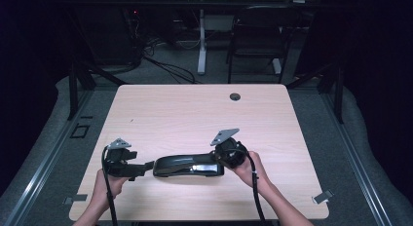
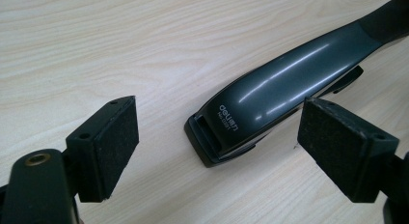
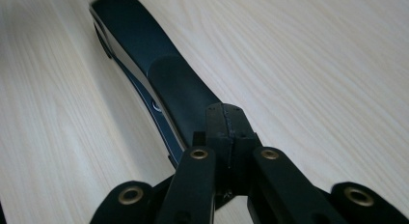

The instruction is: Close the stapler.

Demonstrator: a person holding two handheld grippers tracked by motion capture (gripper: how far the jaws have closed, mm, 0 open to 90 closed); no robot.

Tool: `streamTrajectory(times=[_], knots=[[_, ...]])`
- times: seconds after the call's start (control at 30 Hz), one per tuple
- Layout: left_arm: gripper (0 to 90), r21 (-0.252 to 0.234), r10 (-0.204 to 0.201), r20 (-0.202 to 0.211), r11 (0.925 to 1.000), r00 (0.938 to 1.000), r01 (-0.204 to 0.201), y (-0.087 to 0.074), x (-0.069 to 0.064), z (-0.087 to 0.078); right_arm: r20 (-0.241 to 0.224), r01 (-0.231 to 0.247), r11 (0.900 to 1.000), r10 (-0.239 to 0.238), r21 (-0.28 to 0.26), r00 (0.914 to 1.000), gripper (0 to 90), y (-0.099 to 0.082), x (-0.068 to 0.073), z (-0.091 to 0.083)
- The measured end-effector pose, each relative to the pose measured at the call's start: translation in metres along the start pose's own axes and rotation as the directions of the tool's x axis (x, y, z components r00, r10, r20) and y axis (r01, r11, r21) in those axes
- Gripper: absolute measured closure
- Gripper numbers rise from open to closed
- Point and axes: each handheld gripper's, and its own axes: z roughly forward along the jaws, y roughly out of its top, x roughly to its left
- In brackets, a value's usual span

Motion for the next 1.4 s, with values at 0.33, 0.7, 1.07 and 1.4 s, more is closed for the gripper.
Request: streamTrajectory(times=[0.33,0.7,1.07,1.4], knots=[[14.7,-0.001,-0.012,-0.002,0.9999,0.9999,0.012,-0.001,0.004,-0.001,-0.015,0.046,0.9977,-0.047,-0.049,0.9988,84.4,0.011,0.017,-0.004],[14.7,0.005,0.004,0.002,1.0000,1.0000,-0.004,-0.001,0.001,0.000,-0.024,0.037,0.9963,-0.039,-0.078,0.9990,64.3,0.014,0.015,-0.025],[14.6,0.008,0.008,-0.001,0.9999,1.0000,-0.008,-0.001,0.001,-0.001,-0.001,-0.014,0.9919,0.014,-0.127,0.9999,34.0,0.005,-0.001,-0.053],[14.6,0.014,0.007,-0.002,0.9999,1.0000,-0.007,-0.002,0.001,-0.001,0.018,-0.037,0.9883,0.040,-0.148,0.9990,15.2,-0.008,-0.012,-0.071]])
